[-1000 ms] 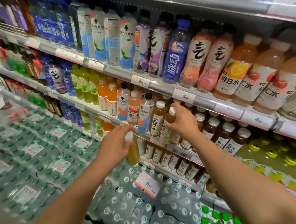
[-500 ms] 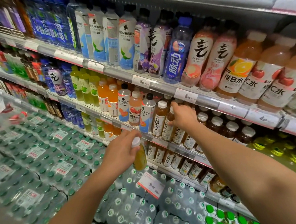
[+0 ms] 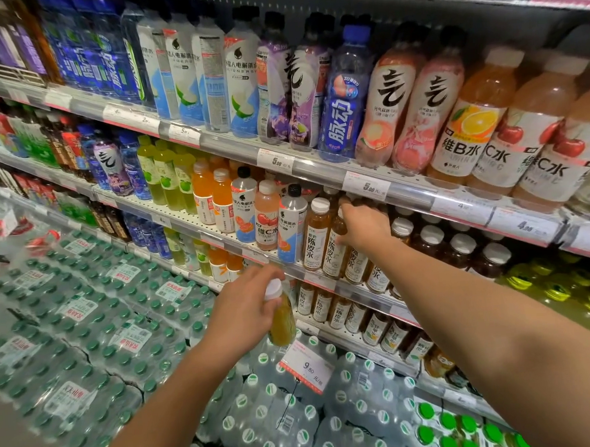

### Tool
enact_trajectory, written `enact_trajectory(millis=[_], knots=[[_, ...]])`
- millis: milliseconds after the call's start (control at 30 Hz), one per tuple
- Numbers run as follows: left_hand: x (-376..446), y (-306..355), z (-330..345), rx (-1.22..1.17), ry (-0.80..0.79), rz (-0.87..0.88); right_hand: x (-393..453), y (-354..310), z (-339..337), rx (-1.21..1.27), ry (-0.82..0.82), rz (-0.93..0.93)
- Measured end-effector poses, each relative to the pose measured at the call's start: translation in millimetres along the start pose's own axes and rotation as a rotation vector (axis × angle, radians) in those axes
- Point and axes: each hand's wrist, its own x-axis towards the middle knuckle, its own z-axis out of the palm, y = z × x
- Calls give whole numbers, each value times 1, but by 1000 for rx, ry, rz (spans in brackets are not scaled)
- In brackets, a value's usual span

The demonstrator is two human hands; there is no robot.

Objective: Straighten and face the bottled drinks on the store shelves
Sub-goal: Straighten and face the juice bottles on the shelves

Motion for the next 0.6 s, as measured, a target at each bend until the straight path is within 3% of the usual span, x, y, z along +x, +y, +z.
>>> enact_trajectory(millis=[400,600], knots=[[-2,9,3,-4,-9,4,-2,3,3,-16,5,22],[6,14,3,-9,8,10,-37,2,7,8,214,-67]])
